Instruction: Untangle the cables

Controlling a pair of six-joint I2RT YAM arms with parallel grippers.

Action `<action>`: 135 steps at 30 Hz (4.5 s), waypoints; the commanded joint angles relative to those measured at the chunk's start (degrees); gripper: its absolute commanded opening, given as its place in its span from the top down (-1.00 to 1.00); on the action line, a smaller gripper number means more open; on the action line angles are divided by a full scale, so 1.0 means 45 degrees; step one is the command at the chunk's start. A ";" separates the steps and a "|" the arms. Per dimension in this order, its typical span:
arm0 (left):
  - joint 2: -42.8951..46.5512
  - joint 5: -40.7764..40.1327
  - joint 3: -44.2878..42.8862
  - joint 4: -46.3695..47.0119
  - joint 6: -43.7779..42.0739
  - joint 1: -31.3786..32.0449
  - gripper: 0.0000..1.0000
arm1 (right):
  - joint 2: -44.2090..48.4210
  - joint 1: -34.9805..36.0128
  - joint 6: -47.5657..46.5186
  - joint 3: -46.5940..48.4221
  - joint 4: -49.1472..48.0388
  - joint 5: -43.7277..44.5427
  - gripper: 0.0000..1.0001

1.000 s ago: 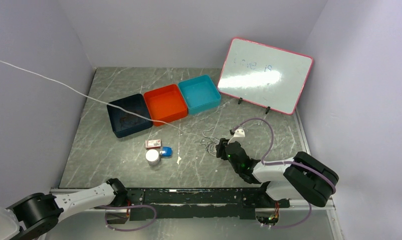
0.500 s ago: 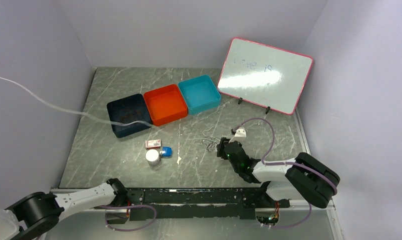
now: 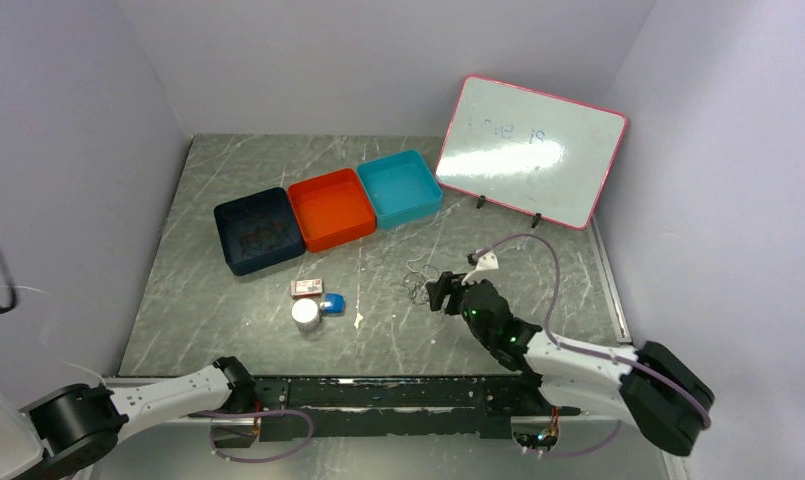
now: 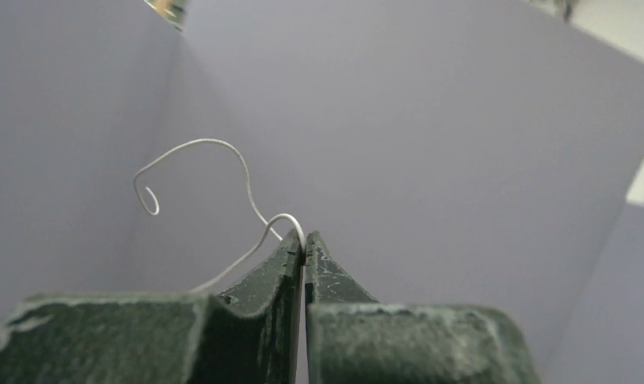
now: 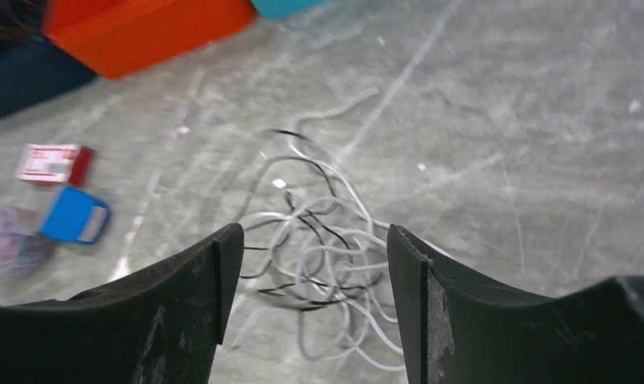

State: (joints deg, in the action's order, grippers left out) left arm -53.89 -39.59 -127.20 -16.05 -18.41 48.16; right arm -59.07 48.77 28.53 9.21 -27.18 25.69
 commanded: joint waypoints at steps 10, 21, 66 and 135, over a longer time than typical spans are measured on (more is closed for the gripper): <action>-0.1183 0.2342 0.0361 -0.3150 0.3242 0.0079 0.86 | 0.5038 0.0023 -0.1220 0.3057 0.7558 -0.1757 -0.50; -0.1795 0.3977 0.0311 -0.3728 0.3968 0.0081 0.86 | 0.5775 0.0023 -0.4485 0.2343 0.2177 -0.5797 -0.48; -0.1689 0.4888 0.1107 -0.3777 0.4795 0.0088 0.86 | -1.0073 0.2008 -0.6154 1.0646 -0.8260 -1.3142 -0.26; -0.5621 1.3024 1.4045 0.2273 0.8106 -0.8207 0.86 | -1.0166 -0.1679 -0.4689 1.6268 0.0492 -0.6164 1.00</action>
State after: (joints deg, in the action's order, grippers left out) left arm -75.26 11.90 -64.53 -11.79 17.43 12.64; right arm -102.21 42.19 6.66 79.99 -22.59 -0.12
